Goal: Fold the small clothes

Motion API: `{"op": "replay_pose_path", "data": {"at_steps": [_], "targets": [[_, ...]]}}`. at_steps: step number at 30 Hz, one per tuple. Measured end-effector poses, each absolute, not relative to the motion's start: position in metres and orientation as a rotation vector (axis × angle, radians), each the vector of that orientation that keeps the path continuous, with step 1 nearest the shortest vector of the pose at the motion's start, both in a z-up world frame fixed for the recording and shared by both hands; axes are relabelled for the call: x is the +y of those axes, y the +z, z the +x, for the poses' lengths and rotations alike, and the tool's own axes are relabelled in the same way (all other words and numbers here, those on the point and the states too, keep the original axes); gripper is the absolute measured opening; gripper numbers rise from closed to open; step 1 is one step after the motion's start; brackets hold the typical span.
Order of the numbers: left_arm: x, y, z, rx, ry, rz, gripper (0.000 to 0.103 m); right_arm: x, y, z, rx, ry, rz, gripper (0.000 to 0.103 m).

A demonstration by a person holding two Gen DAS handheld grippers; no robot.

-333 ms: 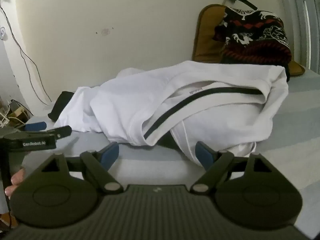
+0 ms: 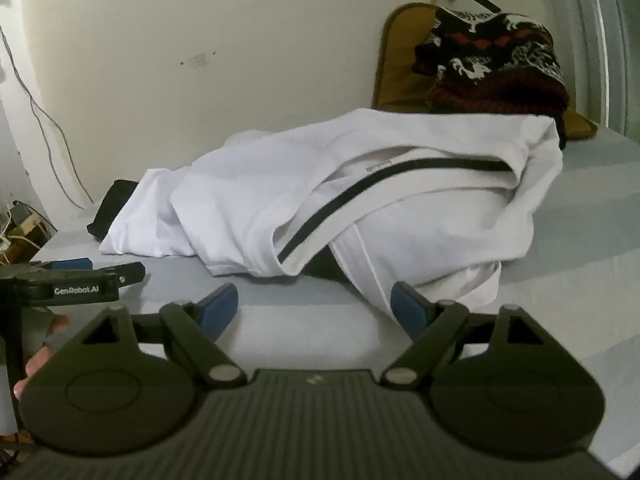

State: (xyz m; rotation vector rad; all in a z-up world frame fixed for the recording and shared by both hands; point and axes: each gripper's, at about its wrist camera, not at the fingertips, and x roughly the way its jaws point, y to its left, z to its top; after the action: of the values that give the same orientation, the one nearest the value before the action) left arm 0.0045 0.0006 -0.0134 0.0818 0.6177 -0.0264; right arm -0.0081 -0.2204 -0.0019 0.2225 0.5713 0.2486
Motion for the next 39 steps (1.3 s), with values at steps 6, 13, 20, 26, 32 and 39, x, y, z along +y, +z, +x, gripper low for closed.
{"op": "replay_pose_path", "data": {"at_steps": [6,13,20,26,32,39], "targets": [[-0.007,-0.015,0.000,0.587,-0.071,0.107,0.103,-0.217,-0.009,-0.013,0.561,0.231,0.239,0.086],[-0.009,-0.014,-0.003,0.568,-0.084,0.110,0.103,-0.213,-0.015,-0.016,0.525,0.199,0.241,0.087],[0.001,-0.014,0.003,0.600,-0.090,0.054,0.103,-0.213,-0.019,-0.017,0.508,0.185,0.270,0.091],[0.008,-0.015,0.007,0.621,-0.082,0.013,0.103,-0.209,-0.021,-0.018,0.499,0.174,0.252,0.091],[0.005,-0.014,0.005,0.610,-0.072,0.027,0.103,-0.205,-0.022,-0.018,0.496,0.167,0.238,0.093],[0.002,-0.014,0.003,0.601,-0.068,0.054,0.103,-0.206,-0.022,-0.018,0.491,0.172,0.243,0.094]]}}
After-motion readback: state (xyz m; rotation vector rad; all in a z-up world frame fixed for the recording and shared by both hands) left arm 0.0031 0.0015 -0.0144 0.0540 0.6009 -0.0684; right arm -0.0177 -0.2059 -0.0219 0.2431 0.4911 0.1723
